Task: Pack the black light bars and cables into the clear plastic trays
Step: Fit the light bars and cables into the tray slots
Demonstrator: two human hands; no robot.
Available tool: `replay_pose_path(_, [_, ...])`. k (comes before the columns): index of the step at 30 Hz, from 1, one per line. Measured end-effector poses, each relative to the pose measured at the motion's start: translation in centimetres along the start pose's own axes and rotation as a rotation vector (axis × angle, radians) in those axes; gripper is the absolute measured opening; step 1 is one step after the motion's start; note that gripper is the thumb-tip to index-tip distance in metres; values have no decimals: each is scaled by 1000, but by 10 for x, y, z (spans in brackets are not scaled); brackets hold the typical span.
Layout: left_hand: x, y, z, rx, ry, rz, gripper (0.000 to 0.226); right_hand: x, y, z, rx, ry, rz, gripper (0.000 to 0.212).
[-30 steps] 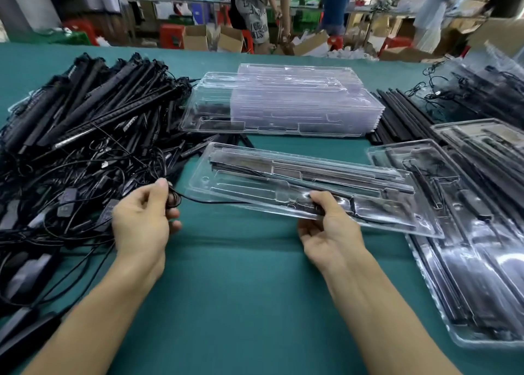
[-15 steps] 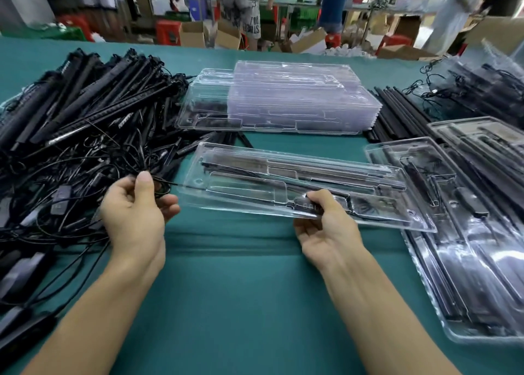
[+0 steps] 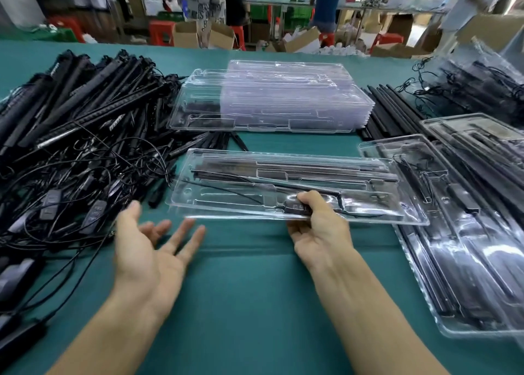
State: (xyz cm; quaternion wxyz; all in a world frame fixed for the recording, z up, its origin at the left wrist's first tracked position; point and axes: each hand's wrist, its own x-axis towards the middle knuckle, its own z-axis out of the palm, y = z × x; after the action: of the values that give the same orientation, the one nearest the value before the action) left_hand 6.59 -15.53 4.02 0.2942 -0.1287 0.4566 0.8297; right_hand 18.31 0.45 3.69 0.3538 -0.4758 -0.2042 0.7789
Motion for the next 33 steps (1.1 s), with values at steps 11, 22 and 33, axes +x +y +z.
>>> replay_pose_path(11, [-24, -79, 79, 121, -137, -174, 42, -16, 16, 15, 12, -4, -27, 14])
replay_pose_path(22, [-4, -88, 96, 40, -42, 75, 45, -22, 11, 22, -52, -112, 27, 13])
replay_pose_path(33, [-1, -90, 87, 174, -40, 88, 44, -14, 13, 21, -131, -113, 28, 11])
